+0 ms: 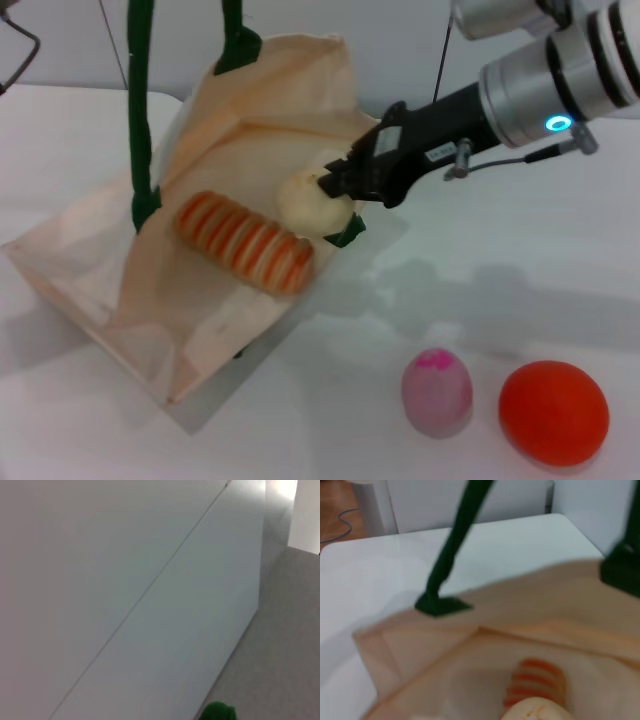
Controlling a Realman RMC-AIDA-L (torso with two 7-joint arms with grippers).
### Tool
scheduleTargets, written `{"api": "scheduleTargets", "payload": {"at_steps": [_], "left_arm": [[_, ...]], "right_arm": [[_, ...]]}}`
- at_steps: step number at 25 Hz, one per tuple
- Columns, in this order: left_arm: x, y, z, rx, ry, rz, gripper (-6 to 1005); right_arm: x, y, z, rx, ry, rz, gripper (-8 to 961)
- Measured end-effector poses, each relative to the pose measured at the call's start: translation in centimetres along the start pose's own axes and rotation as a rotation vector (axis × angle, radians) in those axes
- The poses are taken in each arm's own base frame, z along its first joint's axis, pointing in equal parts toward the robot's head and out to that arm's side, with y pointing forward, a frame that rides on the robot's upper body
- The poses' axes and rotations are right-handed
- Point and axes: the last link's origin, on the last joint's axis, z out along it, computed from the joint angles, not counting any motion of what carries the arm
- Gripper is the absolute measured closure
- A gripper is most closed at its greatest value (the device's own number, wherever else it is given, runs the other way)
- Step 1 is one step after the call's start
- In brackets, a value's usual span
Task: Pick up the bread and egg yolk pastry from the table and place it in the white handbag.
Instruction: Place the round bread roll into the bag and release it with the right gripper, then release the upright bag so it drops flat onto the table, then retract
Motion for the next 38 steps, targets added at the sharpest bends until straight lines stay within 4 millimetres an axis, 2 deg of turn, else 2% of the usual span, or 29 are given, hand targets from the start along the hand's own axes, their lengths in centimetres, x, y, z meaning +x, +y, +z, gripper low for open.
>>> {"api": "scheduleTargets", "payload": {"at_steps": [6, 13, 18, 23, 26, 31, 34, 38], "left_arm": [[-0.5, 0.2, 1.2, -0.034, -0.018, -0.013, 839], [-0.8, 0.8, 2.3, -0.094, -0.045, -0.03, 838], [-0.8, 1.2, 2.2, -0.119, -0.037, -0.033, 838], [-0.6, 1.2, 1.3, -0.103, -0.01, -0.029, 837], [-0.4, 1.2, 0.8, -0.095, 0.001, -0.024, 837], [-0.3, 1.0, 0.1, -0.075, 0.009, -0.022, 836], [-0.2, 1.0, -0.1, -0.065, 0.013, -0.02, 836], [-0.2, 0.9, -0.5, -0.053, 0.019, -0.016, 836]], "right_arm": [[-1.7, -0.1, 2.0, 0.021, -0.007, -0.022, 859], [-2.4, -1.2, 4.2, 0.114, -0.009, -0.01, 859], [-2.6, -1.5, 4.7, 0.149, -0.019, -0.016, 863], [-2.5, -1.8, 4.4, 0.165, -0.027, -0.005, 867], [-2.3, -1.9, 4.3, 0.167, -0.031, 0.001, 790], [-2.1, -1.4, 3.6, 0.129, -0.044, 0.01, 598], [-1.9, -0.8, 1.9, 0.088, -0.091, 0.019, 466], [-0.8, -0.8, -1.7, 0.091, -0.181, 0.054, 283]]}}
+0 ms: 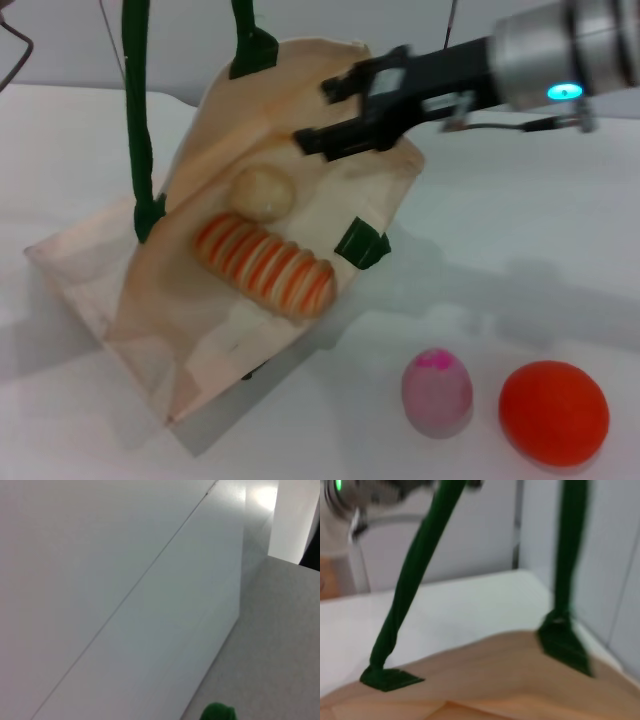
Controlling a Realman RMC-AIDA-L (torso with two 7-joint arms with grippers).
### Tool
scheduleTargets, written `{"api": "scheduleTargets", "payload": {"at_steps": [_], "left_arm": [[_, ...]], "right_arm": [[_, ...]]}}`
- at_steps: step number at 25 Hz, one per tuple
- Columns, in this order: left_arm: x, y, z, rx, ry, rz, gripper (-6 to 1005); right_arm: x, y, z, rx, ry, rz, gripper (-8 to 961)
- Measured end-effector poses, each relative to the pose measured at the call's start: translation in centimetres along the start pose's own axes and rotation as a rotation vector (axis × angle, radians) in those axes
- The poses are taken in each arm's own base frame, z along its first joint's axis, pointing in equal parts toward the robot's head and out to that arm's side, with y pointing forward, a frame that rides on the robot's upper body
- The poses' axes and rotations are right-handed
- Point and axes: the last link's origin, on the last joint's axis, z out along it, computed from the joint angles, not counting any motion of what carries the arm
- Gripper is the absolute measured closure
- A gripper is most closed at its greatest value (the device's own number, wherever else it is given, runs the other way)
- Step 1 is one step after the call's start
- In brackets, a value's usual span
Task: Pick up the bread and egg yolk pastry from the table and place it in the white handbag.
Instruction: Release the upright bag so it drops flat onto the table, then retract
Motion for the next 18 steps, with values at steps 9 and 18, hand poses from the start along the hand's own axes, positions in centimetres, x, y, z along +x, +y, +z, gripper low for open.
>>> {"api": "scheduleTargets", "payload": {"at_steps": [9, 18], "left_arm": [[-0.6, -2.0, -0.7, 0.151, -0.004, 0.0, 835], [-2.7, -6.5, -1.5, 0.461, -0.04, 0.007, 834]], "right_arm": [[3.4, -2.6, -8.1, 0.137, -0.259, 0.14, 112], [6.2, -3.3, -10.3, 0.225, -0.509, 0.141, 107]]}}
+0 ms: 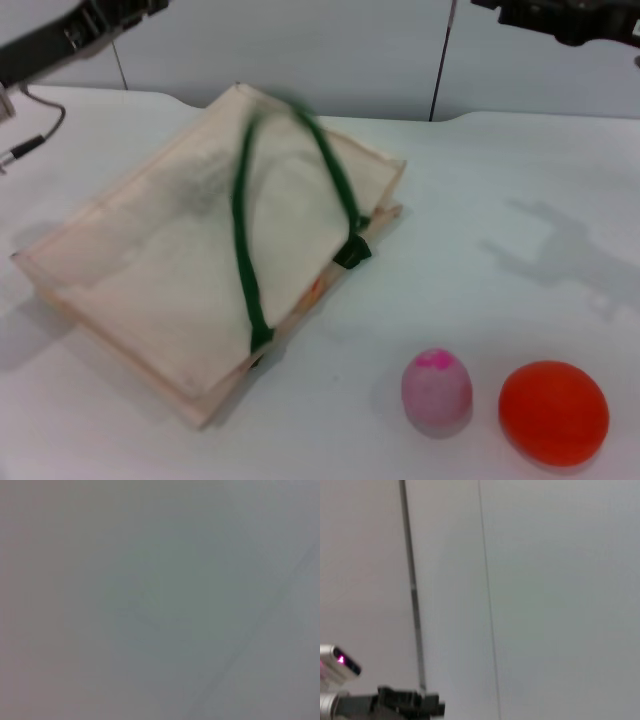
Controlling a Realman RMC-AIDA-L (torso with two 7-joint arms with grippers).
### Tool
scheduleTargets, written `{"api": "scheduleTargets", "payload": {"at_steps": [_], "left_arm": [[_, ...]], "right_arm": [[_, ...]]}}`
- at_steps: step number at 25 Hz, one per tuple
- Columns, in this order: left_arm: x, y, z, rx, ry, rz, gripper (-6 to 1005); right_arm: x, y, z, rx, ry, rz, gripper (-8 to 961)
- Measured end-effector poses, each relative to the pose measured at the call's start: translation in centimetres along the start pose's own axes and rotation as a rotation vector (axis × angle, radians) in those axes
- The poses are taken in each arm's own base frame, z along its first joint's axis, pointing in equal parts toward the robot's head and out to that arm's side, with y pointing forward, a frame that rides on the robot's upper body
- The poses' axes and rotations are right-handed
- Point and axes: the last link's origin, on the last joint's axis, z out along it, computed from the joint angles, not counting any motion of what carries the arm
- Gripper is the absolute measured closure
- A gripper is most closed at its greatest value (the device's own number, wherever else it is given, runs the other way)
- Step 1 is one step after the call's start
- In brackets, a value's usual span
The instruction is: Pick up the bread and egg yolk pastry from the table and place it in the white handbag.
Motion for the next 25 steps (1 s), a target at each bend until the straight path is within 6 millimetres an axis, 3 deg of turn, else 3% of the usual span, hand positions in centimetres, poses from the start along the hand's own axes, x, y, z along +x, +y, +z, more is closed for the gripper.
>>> {"api": "scheduleTargets", "payload": {"at_steps": [2, 5, 10, 16, 21, 25], "left_arm": [[-0.5, -1.2, 0.2, 0.084, 0.006, 0.007, 834], [-1.7, -3.1, 0.3, 0.227, 0.027, 0.059, 637], [-3.6, -5.0, 0.1, 0.424, 0.13, 0.248, 397], [-5.2, -5.8, -1.0, 0.57, 0.264, 0.37, 273], [-5.2, -5.9, -2.4, 0.644, 0.398, 0.391, 169], [-5.3, -5.7, -4.2, 0.68, 0.511, 0.381, 148]], "right_arm": [[0.6, -0.2, -0.1, 0.017, -0.016, -0.007, 107], [1.8, -0.6, -0.1, 0.054, -0.048, -0.018, 108], [4.4, -1.4, 0.0, 0.193, -0.139, -0.07, 109], [6.8, -2.9, -0.4, 0.445, -0.215, -0.109, 110], [9.0, -3.7, -2.7, 0.723, -0.262, -0.142, 111], [9.8, -3.7, -4.6, 0.848, -0.32, -0.116, 112]]}}
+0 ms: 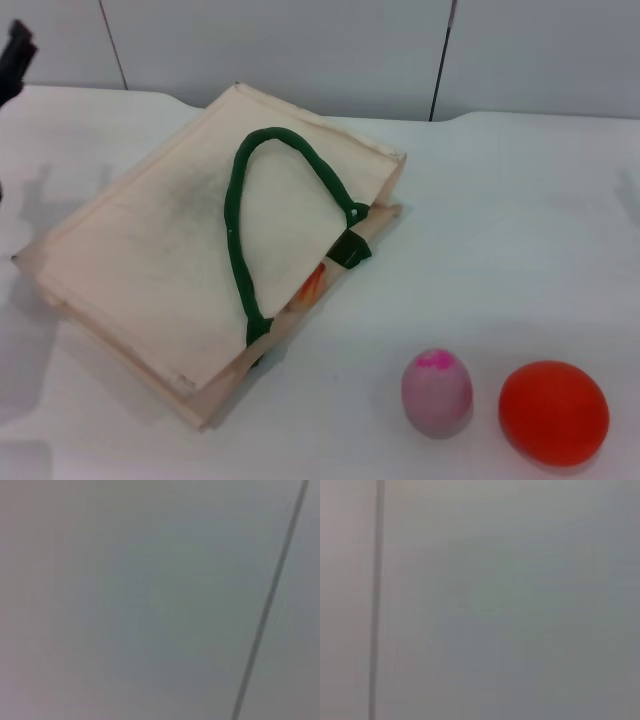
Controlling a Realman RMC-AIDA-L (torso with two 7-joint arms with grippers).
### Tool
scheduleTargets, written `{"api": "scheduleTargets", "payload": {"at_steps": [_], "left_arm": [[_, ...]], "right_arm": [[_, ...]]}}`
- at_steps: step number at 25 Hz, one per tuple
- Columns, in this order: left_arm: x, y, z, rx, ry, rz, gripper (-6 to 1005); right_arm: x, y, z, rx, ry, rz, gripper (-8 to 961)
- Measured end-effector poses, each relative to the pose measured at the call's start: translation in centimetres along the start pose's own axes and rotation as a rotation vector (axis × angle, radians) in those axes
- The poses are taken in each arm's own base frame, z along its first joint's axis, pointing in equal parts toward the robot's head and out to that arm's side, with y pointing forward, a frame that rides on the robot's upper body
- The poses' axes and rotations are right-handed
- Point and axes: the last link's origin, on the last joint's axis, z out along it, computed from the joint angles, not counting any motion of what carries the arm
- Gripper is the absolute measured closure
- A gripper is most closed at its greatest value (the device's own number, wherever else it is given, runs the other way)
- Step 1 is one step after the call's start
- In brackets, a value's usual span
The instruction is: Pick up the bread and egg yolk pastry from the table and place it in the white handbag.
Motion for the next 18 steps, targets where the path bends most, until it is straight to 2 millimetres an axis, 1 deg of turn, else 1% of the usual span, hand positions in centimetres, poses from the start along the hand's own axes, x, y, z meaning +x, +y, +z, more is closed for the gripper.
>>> {"api": "scheduleTargets", "payload": {"at_steps": [5, 10, 18], "left_arm": [[-0.2, -0.8, -1.4, 0.068, 0.049, 0.016, 137], [-0.7, -0.6, -1.8, 0.075, 0.044, 0.043, 147], [-1.2, -0.6, -2.0, 0.083, 0.02, 0.043, 148]], "right_arm": [[-0.2, -1.2, -1.1, 0.055, -0.032, 0.024, 118], [0.0, -1.3, -1.2, 0.067, -0.023, 0.095, 122], [0.1, -1.6, -1.4, 0.081, -0.021, 0.107, 122]]}}
